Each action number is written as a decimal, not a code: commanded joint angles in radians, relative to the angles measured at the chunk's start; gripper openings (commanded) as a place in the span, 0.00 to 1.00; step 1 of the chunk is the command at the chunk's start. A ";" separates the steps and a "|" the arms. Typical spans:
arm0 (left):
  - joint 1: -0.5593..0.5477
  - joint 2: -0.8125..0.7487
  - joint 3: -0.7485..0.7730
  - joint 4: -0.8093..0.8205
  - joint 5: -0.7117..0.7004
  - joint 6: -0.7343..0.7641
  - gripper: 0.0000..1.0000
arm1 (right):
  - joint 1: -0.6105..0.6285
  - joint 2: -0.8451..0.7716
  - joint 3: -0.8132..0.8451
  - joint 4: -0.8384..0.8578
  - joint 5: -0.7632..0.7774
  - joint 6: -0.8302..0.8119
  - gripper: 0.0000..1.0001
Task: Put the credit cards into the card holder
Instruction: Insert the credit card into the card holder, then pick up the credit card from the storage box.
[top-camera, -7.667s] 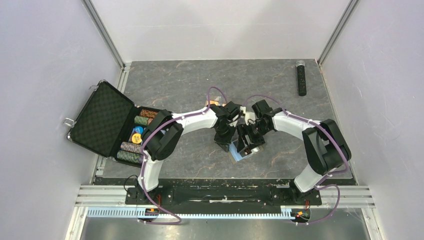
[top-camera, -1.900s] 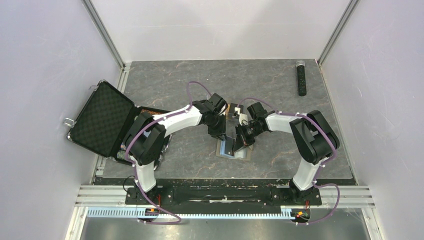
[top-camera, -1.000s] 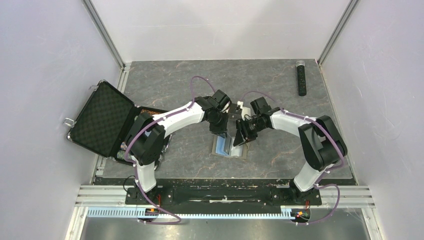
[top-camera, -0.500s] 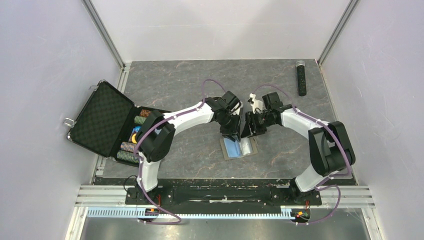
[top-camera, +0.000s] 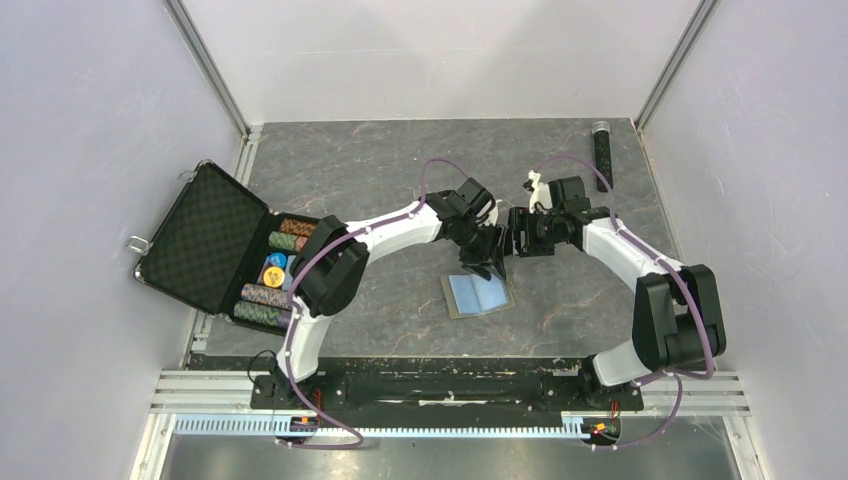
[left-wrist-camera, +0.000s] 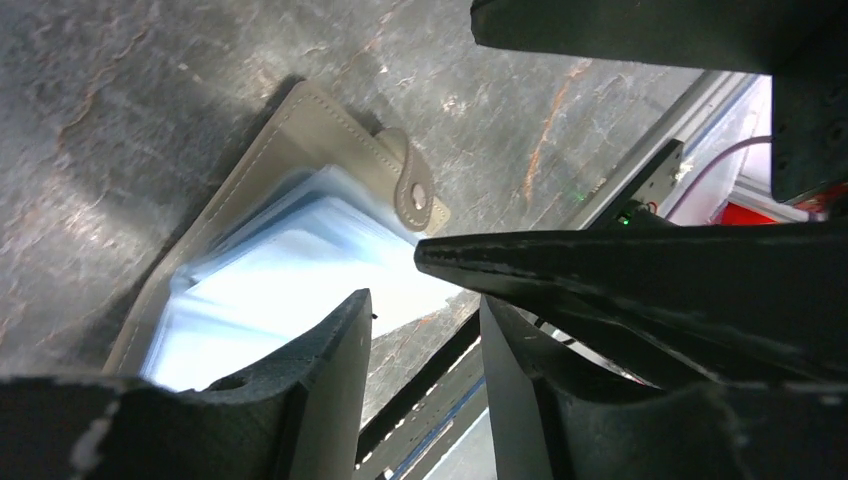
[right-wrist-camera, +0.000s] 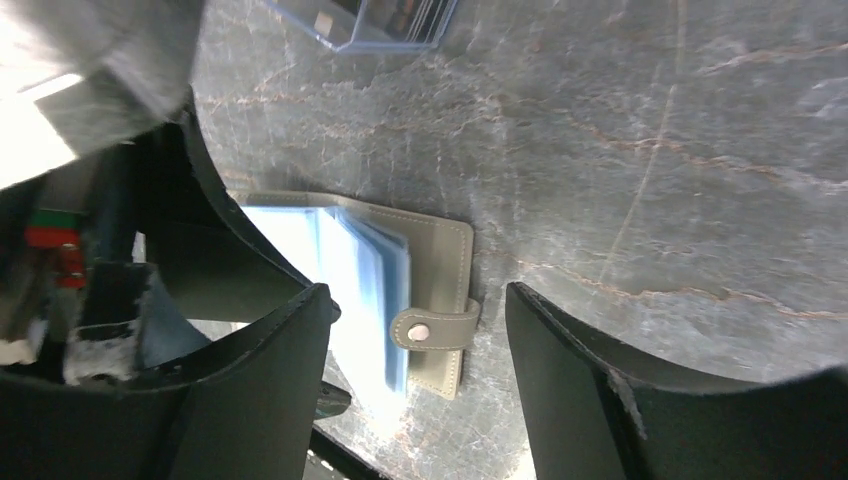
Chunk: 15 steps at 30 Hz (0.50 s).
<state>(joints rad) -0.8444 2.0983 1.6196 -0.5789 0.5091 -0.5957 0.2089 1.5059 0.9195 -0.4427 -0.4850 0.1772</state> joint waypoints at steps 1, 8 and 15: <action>-0.001 0.026 0.017 0.125 0.105 -0.031 0.52 | -0.019 -0.056 0.019 0.023 0.044 0.019 0.69; 0.014 0.050 0.015 0.187 0.151 -0.049 0.52 | -0.022 -0.032 0.030 0.023 0.017 0.020 0.71; 0.084 -0.084 -0.141 0.423 0.168 -0.133 0.53 | -0.023 0.002 0.065 0.014 -0.016 0.011 0.72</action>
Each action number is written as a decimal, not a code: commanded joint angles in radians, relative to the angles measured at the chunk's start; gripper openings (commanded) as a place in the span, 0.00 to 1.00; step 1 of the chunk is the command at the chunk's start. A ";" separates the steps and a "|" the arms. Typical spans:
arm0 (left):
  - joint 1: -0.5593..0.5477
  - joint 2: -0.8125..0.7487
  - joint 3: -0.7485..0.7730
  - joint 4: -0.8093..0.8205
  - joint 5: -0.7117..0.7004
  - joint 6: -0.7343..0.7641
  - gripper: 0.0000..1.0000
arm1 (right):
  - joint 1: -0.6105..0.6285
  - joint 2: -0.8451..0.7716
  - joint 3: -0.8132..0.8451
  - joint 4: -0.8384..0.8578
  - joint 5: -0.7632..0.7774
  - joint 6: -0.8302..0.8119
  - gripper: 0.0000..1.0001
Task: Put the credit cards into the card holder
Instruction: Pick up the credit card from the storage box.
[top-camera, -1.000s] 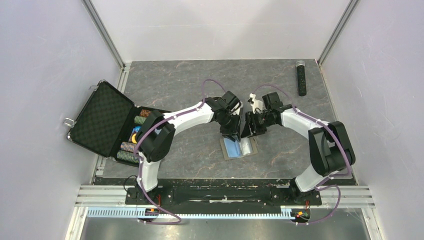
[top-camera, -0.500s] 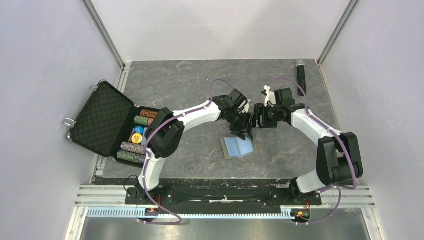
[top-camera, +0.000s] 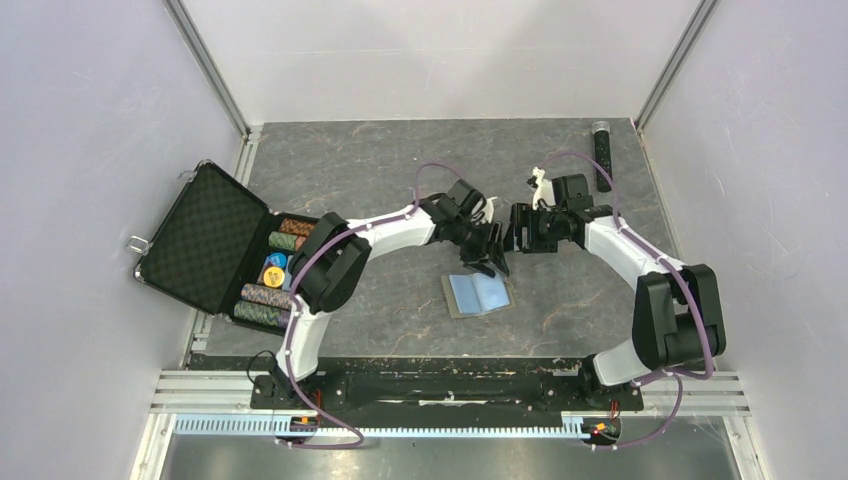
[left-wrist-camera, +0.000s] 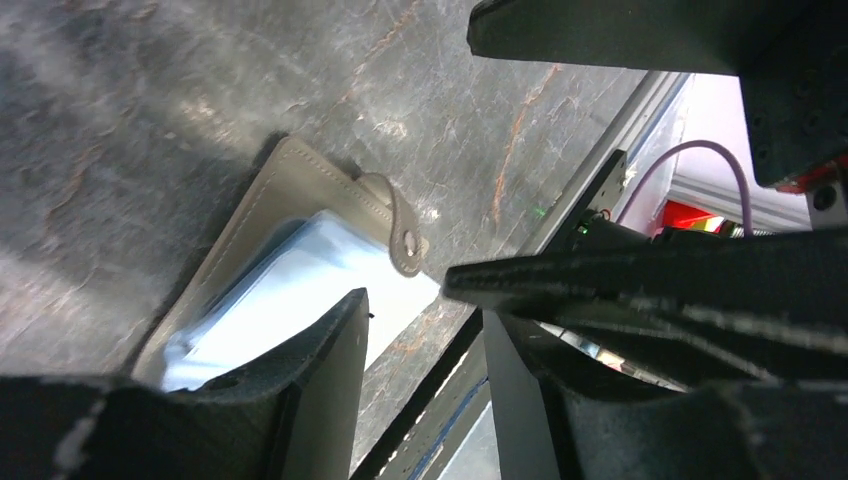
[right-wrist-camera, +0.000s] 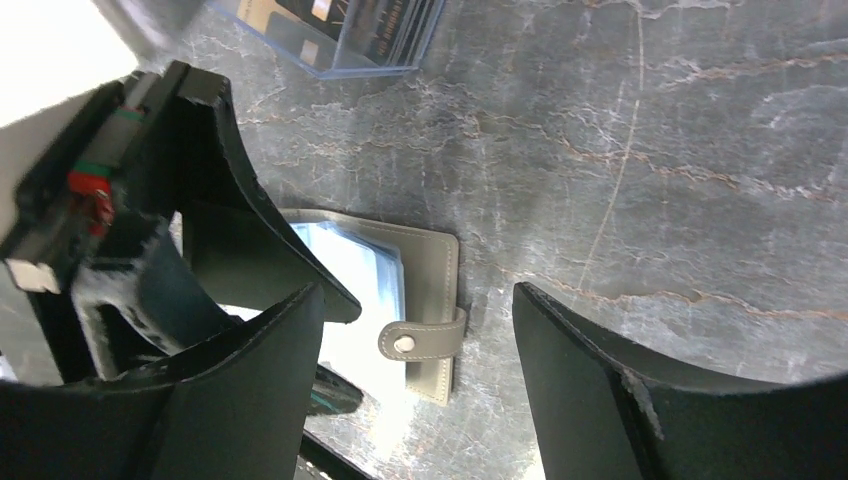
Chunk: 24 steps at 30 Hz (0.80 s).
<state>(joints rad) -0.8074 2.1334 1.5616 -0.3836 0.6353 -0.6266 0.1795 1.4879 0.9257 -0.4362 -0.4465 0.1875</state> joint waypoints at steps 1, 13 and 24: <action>0.061 -0.144 -0.112 0.272 0.047 -0.122 0.53 | 0.008 0.026 0.070 0.007 -0.055 -0.001 0.72; 0.294 -0.275 -0.263 0.308 -0.014 -0.180 0.54 | 0.021 0.161 0.240 -0.022 -0.075 0.004 0.72; 0.312 -0.088 0.139 -0.215 -0.233 0.113 0.55 | 0.038 0.258 0.320 -0.032 -0.085 0.011 0.73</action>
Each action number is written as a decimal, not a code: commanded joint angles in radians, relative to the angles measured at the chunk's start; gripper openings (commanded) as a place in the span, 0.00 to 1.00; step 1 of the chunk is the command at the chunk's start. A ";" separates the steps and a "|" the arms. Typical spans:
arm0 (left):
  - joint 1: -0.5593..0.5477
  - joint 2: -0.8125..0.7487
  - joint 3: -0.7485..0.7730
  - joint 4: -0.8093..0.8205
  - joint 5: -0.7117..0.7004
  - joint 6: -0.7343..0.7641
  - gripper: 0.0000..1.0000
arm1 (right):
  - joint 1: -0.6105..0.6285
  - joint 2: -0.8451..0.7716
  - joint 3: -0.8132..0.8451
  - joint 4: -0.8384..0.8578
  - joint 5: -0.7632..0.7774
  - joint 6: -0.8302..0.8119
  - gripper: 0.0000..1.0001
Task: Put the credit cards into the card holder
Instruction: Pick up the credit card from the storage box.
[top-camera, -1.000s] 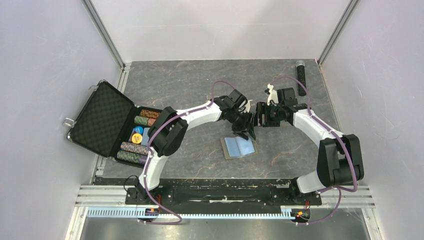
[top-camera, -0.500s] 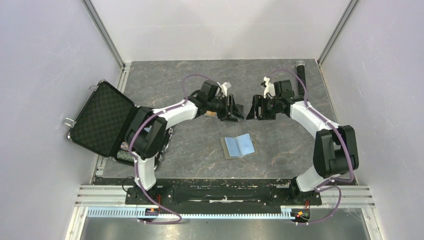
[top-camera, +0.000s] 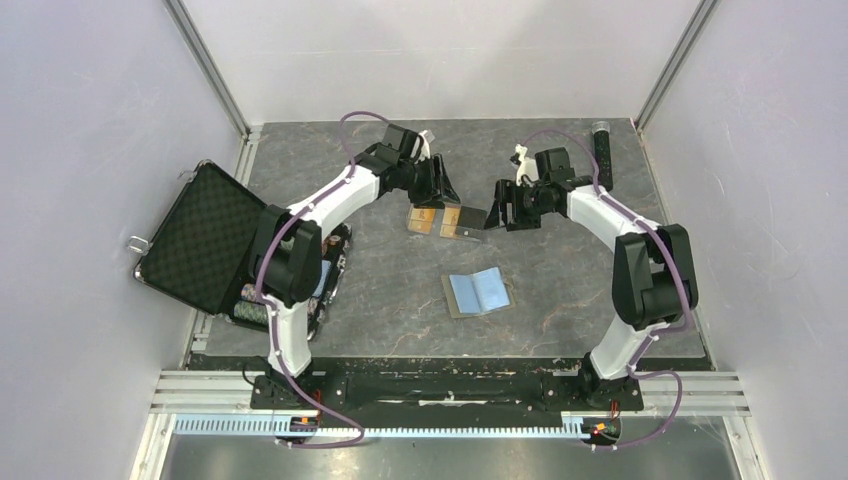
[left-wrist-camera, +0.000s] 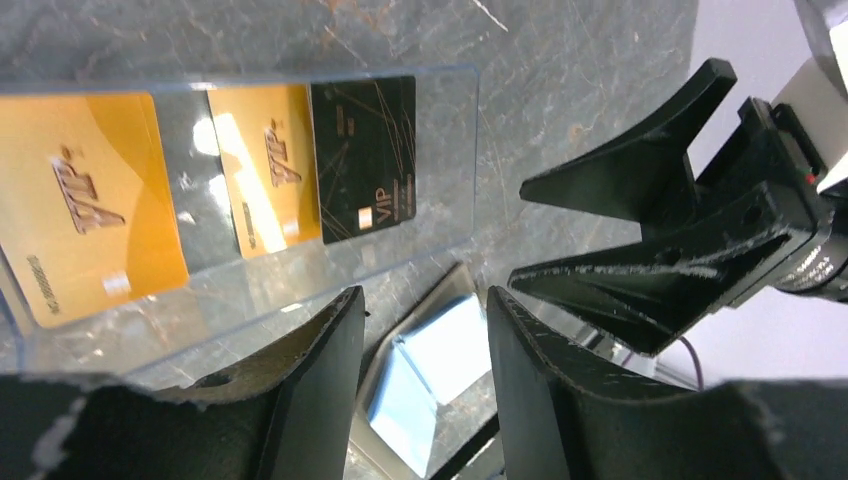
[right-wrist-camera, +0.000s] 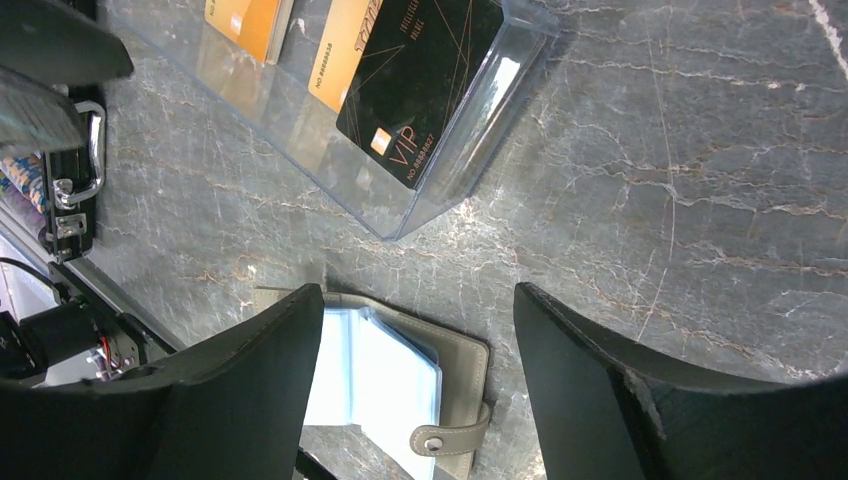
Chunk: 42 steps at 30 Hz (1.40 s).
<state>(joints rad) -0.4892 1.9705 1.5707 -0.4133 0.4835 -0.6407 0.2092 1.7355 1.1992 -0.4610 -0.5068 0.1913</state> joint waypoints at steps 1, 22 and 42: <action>-0.006 0.095 0.158 -0.205 -0.087 0.134 0.55 | 0.011 0.011 0.045 -0.008 -0.027 0.007 0.73; -0.040 0.380 0.439 -0.274 -0.017 0.113 0.50 | 0.021 0.054 0.060 -0.015 -0.041 0.003 0.73; -0.068 0.418 0.476 -0.319 -0.062 0.151 0.02 | 0.018 0.058 0.062 -0.025 -0.038 -0.006 0.73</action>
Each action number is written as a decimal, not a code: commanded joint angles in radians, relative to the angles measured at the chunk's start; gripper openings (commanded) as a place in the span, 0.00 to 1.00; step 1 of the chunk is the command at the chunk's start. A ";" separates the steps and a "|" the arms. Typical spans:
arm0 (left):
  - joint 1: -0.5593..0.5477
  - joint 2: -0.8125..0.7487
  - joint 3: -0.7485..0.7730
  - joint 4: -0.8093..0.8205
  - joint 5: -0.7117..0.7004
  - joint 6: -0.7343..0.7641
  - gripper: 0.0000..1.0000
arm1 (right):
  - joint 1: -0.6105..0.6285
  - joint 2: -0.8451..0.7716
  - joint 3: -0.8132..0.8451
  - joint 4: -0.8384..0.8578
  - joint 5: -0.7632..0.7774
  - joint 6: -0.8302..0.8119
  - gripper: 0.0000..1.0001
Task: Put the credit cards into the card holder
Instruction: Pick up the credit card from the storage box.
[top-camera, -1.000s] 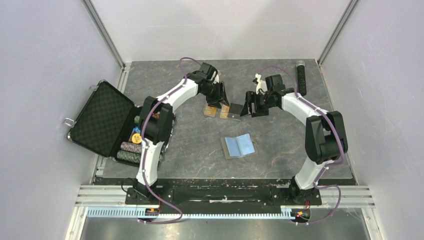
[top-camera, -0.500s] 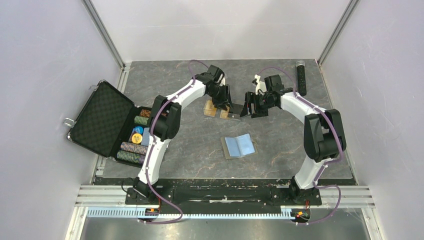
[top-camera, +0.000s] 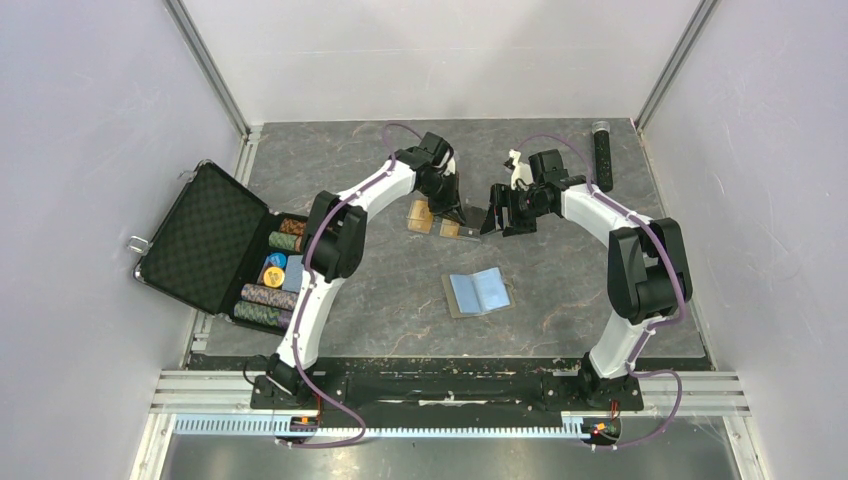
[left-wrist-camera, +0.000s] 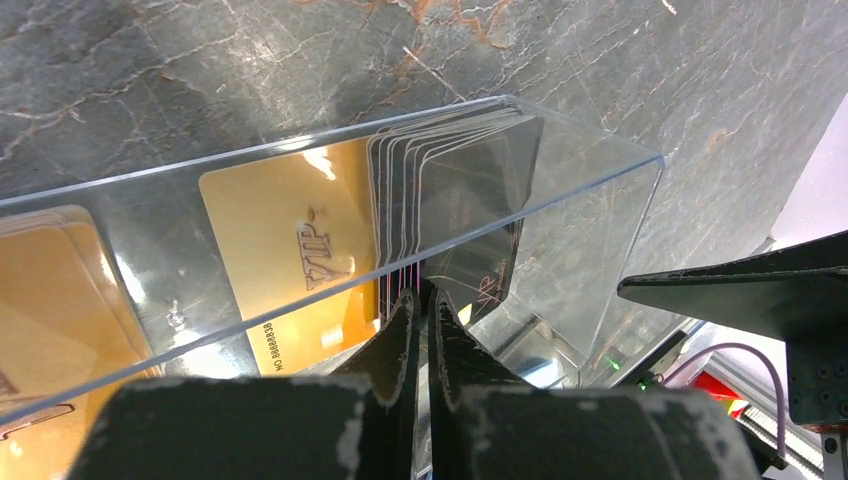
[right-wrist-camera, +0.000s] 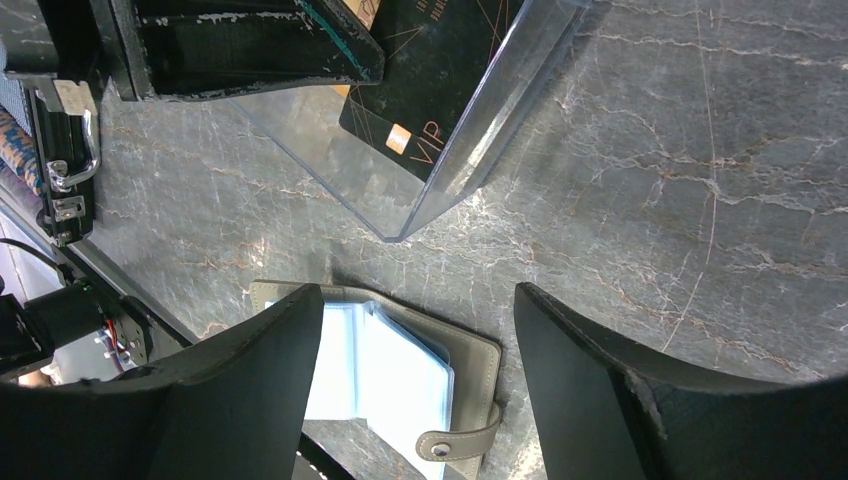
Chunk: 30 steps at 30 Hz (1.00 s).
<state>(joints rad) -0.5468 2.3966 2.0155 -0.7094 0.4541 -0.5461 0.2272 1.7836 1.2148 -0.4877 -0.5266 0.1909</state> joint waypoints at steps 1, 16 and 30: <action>-0.011 -0.012 0.032 -0.029 -0.038 0.062 0.02 | 0.001 0.011 0.046 0.003 -0.018 -0.006 0.73; -0.071 0.007 0.155 -0.179 -0.149 0.151 0.23 | 0.001 0.005 0.036 -0.002 -0.019 -0.016 0.73; -0.084 0.032 0.203 -0.208 -0.141 0.175 0.32 | 0.001 -0.003 0.019 -0.001 -0.021 -0.020 0.73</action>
<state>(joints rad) -0.6239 2.4290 2.1612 -0.8997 0.3176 -0.4488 0.2272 1.7840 1.2156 -0.4885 -0.5266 0.1860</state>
